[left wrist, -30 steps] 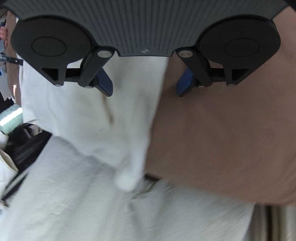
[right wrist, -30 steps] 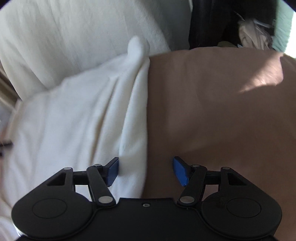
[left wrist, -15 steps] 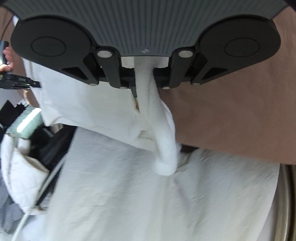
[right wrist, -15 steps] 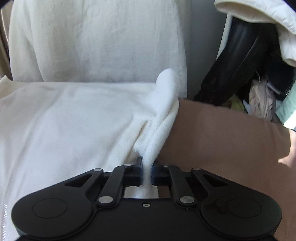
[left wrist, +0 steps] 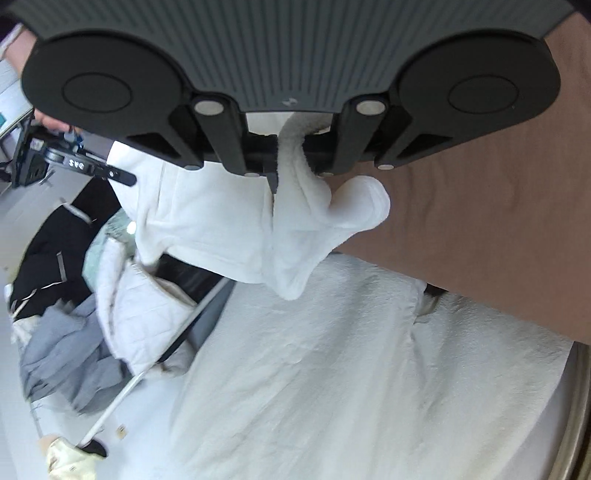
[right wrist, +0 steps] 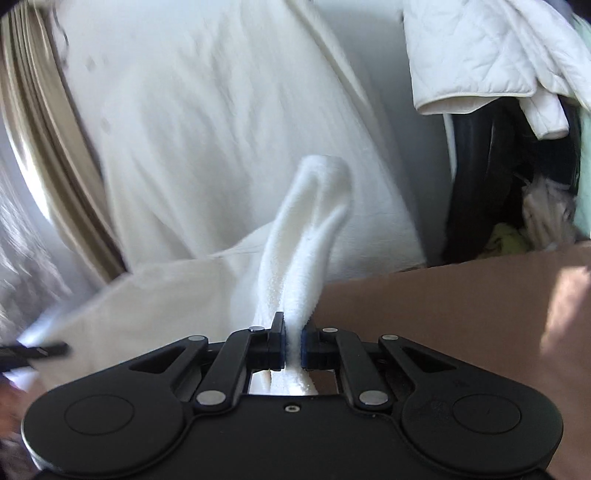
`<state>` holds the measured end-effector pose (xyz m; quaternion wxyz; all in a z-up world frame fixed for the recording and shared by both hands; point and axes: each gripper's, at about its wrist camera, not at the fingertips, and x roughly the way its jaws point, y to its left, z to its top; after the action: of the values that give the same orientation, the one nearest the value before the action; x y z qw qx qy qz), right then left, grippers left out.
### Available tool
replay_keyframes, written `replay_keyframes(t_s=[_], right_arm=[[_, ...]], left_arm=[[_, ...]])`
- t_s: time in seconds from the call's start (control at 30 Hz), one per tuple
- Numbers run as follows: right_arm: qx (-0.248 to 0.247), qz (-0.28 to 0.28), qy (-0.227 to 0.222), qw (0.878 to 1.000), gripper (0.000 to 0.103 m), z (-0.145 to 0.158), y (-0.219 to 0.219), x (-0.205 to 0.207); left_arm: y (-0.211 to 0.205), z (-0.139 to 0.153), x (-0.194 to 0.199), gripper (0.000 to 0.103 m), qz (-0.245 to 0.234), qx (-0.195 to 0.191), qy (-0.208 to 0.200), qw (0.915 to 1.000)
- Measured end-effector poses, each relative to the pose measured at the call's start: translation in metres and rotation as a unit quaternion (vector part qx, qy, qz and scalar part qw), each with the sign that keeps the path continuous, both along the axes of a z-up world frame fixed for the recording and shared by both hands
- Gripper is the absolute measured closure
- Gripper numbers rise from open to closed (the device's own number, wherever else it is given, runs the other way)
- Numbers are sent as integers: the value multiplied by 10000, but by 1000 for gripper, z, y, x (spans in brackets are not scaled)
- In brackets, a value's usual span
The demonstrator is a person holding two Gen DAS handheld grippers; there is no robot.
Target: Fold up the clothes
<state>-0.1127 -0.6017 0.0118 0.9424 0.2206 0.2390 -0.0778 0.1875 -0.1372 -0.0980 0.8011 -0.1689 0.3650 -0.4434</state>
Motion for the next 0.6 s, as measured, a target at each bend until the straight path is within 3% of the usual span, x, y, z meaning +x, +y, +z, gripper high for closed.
replay_keyframes(t_s=[0.13, 0.2, 0.27, 0.3, 0.33, 0.4, 0.47, 0.53, 0.6], right_arm=[[149, 147, -632, 9978, 94, 7, 32, -91], [42, 143, -739, 9972, 94, -7, 46, -144], [98, -110, -480, 9987, 93, -34, 60, -185], [258, -450, -121, 9986, 91, -51, 60, -199], [418, -788, 238, 9957, 84, -67, 61, -213], [815, -1486, 827, 9821, 82, -96, 65, -242], [971, -1761, 1104, 9733, 83, -109, 71, -260], [880, -1720, 1296, 9726, 82, -104, 71, -266], [887, -1772, 1093, 9741, 76, -87, 70, -273]], left_arm=[[61, 8, -61, 96, 12, -313, -50, 9995], [90, -1, -90, 96, 35, -106, 109, 9999], [108, -22, -111, 96, 121, 429, 441, 9980], [115, -35, -118, 95, 149, 719, 654, 9952], [117, -46, -122, 95, 88, 977, 935, 9908], [120, -56, -131, 93, -45, 1329, 1236, 9834], [119, -46, -142, 87, -207, 1464, 1048, 9834], [120, -32, -156, 85, -169, 1624, 728, 9839], [122, -21, -169, 84, -76, 1799, 406, 9828]])
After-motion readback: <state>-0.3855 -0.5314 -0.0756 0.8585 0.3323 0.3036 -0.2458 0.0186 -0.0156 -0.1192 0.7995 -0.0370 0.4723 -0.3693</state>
